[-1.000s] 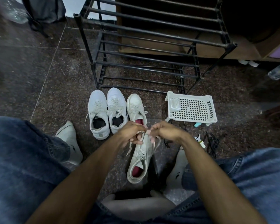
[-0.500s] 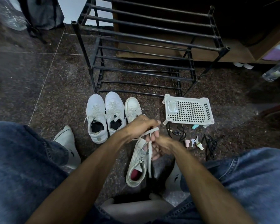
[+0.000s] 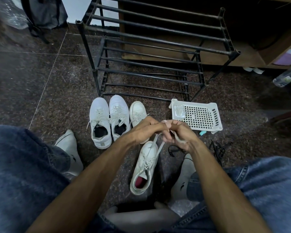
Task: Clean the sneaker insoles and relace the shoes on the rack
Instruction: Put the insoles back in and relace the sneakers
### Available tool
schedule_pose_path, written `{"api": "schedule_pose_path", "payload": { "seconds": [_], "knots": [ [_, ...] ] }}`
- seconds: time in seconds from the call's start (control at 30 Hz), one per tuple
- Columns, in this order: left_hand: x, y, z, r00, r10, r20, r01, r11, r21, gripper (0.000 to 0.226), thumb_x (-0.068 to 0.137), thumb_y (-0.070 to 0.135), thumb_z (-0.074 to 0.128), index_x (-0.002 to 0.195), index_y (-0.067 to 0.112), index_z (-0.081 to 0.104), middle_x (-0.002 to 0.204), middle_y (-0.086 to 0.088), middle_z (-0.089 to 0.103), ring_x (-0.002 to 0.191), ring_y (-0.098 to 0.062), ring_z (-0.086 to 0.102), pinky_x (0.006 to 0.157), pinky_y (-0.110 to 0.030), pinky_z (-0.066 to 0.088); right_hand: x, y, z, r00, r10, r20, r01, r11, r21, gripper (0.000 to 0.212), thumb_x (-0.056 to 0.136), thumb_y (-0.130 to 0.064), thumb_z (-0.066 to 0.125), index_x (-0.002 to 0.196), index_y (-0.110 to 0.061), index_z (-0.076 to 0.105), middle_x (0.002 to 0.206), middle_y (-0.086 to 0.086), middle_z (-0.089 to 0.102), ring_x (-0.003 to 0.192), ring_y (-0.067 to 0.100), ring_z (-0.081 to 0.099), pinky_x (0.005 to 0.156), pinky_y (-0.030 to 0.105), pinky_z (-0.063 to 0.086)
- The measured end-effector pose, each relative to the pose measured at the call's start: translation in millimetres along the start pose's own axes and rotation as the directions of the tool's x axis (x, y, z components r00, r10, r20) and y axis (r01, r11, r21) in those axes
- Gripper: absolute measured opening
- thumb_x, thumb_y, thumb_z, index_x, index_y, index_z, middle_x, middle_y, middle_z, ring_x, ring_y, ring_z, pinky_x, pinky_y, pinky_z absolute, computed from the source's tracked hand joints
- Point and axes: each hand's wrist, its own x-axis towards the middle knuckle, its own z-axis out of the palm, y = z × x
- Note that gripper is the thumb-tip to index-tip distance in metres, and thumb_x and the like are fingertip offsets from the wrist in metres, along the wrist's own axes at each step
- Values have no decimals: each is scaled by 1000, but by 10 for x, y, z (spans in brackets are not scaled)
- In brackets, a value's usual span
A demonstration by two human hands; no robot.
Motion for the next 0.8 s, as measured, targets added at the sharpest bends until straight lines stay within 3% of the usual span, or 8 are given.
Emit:
{"api": "schedule_pose_path", "payload": {
  "seconds": [0.17,0.3,0.37,0.47,0.57,0.63,0.73,0.8],
  "knots": [
    [37,7,-63,981,10,-192,-41,987,-155,24,94,8,52,87,7,75,77,-8,70,72,-11,62,67,-18,47,-21,20,96,992,3,127,39,943,-330,30,86,8,49,76,-11,70,65,-3,62,69,21,58,75,40,55],
    [89,-118,-140,937,-66,-344,2,983,-185,21,92,10,57,100,21,72,100,2,71,93,-6,62,84,-24,46,7,64,147,983,21,182,50,924,-379,20,89,-6,64,69,-7,67,64,6,62,56,14,56,73,37,53],
    [128,-270,-142,902,-84,-424,75,996,-37,26,89,16,63,111,29,67,120,4,59,104,-6,58,96,-31,45,20,78,137,988,2,156,56,929,-365,23,90,-20,64,71,-8,68,63,4,62,55,14,54,76,41,53],
    [93,-454,-126,824,-118,-555,288,930,230,19,86,22,65,103,30,65,117,6,53,89,-3,57,94,-34,48,36,109,119,997,-22,75,44,953,-300,28,84,-27,66,85,0,73,58,3,59,51,14,50,65,36,53],
    [55,-517,-72,889,-344,-302,405,898,170,10,88,17,61,84,20,70,95,-1,71,85,-15,67,89,-36,52,58,145,128,999,-28,-27,21,971,-239,41,92,-23,63,97,18,62,53,2,54,43,10,43,52,26,48],
    [37,-526,21,898,-429,-93,437,893,105,12,91,12,59,96,18,68,99,1,70,90,-11,65,90,-31,50,56,147,147,998,7,-56,-18,978,-210,35,94,-22,61,91,12,65,51,2,50,41,10,38,48,24,43],
    [46,-579,76,945,-306,-112,300,951,-70,53,89,0,56,137,22,51,129,9,57,116,-9,55,102,-26,42,29,127,171,991,97,-89,-116,963,-242,21,95,-22,59,95,-4,69,52,0,46,42,9,33,45,22,33],
    [55,-597,46,955,-274,-116,252,952,-172,65,88,-9,53,144,23,42,131,12,53,118,-9,53,101,-28,45,12,129,165,986,141,-93,-161,952,-262,16,96,-23,56,97,-12,68,55,-2,46,43,8,31,45,21,28]
  ]
}}
